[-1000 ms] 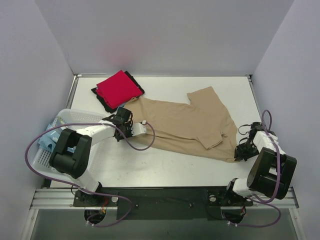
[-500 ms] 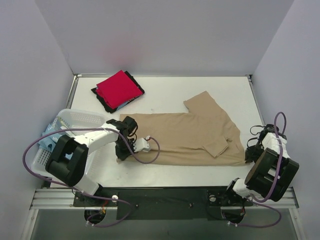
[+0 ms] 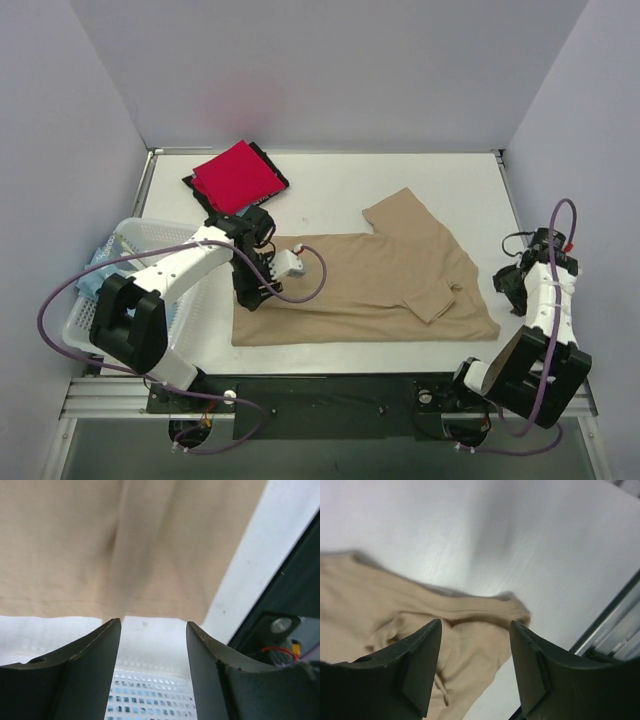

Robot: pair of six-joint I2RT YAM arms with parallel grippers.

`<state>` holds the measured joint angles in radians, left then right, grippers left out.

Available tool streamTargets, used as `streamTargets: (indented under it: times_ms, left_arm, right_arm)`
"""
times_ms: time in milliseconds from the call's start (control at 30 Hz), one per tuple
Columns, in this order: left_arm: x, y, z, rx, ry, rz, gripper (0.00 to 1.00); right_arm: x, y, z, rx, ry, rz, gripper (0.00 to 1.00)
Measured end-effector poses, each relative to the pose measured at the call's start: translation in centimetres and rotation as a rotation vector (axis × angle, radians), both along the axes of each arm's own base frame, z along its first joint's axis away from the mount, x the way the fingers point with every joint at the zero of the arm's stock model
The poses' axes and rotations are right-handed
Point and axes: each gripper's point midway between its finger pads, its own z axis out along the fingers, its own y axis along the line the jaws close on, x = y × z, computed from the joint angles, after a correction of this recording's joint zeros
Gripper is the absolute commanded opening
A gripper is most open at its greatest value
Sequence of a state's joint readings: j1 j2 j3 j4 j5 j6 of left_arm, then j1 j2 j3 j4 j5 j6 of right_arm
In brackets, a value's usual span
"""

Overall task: Fold and stack the t-shirts
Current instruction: Fold the flattened tshirt in 1/3 of the way

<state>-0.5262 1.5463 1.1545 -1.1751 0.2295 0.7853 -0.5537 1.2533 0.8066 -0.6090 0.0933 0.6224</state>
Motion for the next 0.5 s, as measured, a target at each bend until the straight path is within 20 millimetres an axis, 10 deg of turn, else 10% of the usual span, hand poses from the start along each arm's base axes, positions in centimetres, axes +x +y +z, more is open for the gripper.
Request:
streamTargets:
  times_ms: [167,367,500]
  left_arm:
    - [2.4,-0.5,-1.4,-0.007,-0.074,0.035,0.52]
    - [3.8,-0.1,-5.1,0.079,-0.082,0.059,0.02]
    - [5.3,-0.1,-5.8,0.095,-0.133,0.078,0.0]
  right_arm:
    - [3.9,3.1,3.4,-0.054,-0.102,0.246,0.0]
    - [1.9,7.6,-0.3,0.101,0.009,0.386,0.0]
    - [0.5,10.1,-2.7,0.203,0.105,0.45,0.0]
